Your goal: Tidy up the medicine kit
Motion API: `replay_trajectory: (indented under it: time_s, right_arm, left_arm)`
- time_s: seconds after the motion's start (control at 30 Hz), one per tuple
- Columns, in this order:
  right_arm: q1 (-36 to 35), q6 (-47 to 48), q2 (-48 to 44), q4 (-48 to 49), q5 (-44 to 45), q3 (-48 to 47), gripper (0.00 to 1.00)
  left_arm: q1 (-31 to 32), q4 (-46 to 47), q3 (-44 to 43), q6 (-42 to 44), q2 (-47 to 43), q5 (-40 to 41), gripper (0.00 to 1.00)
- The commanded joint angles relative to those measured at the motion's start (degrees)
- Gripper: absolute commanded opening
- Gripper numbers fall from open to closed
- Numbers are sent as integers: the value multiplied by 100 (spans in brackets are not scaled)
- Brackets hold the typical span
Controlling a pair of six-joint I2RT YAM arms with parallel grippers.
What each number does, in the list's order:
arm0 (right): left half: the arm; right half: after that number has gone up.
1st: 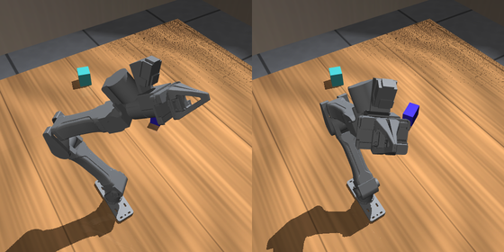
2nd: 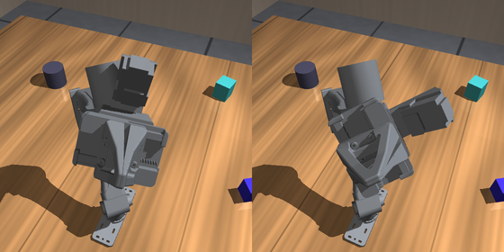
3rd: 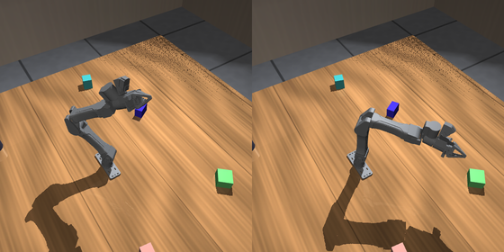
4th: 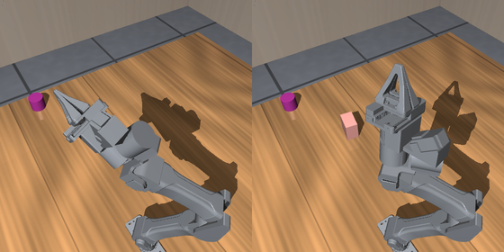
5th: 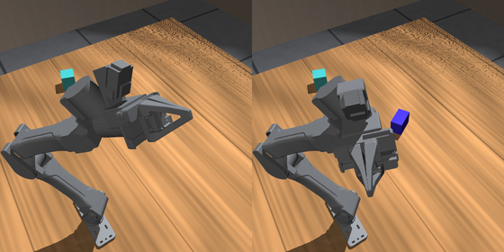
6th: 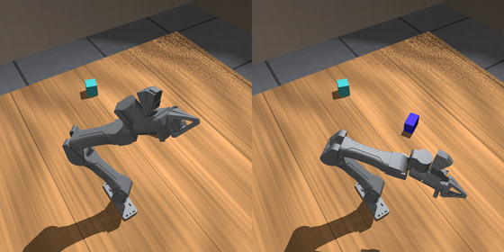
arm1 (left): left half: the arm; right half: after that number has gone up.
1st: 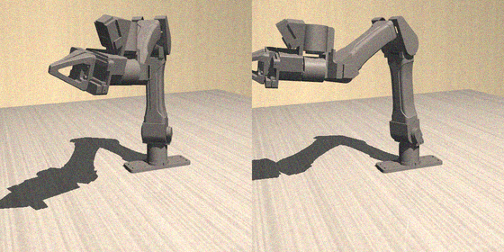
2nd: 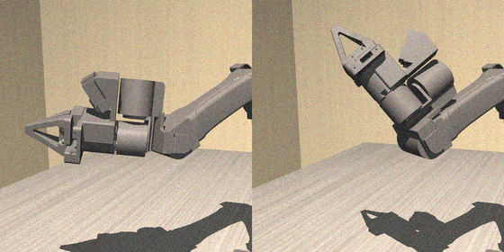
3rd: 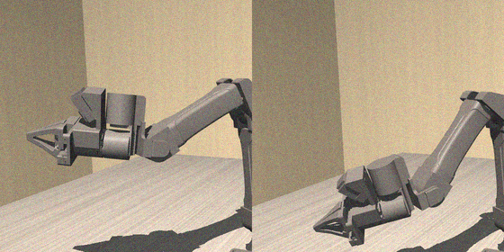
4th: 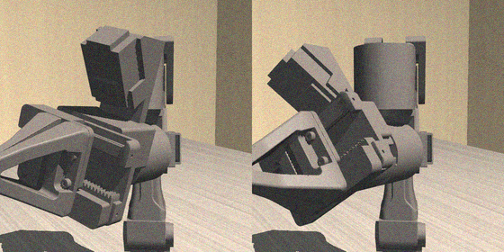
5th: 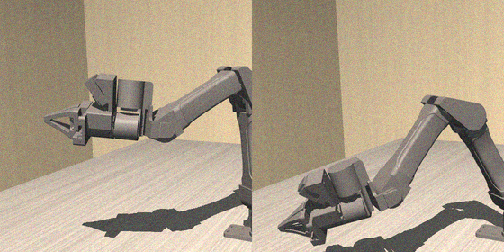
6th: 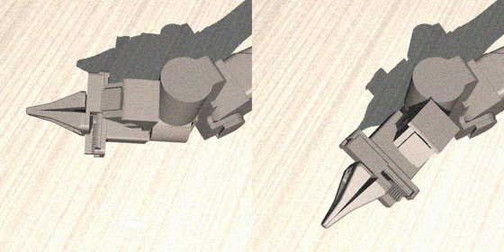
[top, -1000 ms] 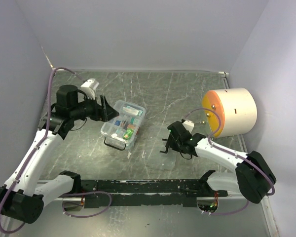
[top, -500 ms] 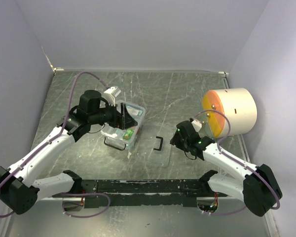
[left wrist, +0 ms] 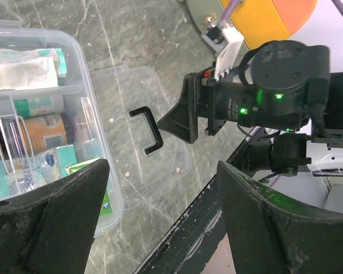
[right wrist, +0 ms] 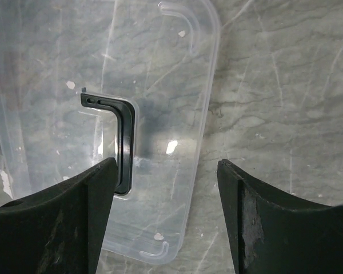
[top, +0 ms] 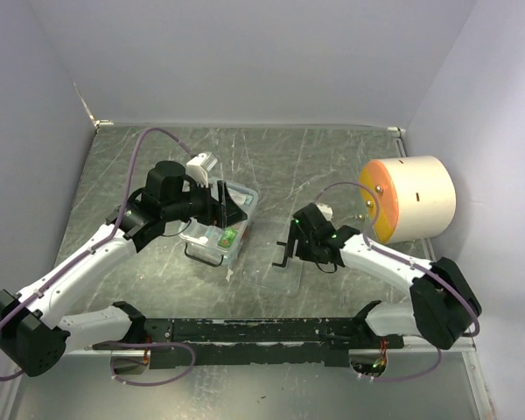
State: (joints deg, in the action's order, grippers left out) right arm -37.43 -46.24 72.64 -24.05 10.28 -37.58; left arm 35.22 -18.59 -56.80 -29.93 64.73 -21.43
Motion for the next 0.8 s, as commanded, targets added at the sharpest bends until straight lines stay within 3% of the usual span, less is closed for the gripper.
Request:
replay_trajectory:
  time_s: [0.0, 0.3, 0.77]
  right_arm:
    - [-210, 247, 335, -284, -35, -306, 71]
    - [-471, 78, 942, -531, 309, -628, 70]
    - [-459, -348, 1076, -439, 487, -480, 51]
  left_arm:
    - [64, 303, 26, 26, -189, 86, 86]
    - [64, 183, 17, 140, -200, 204, 86]
    - [63, 5, -38, 145, -136, 398, 88]
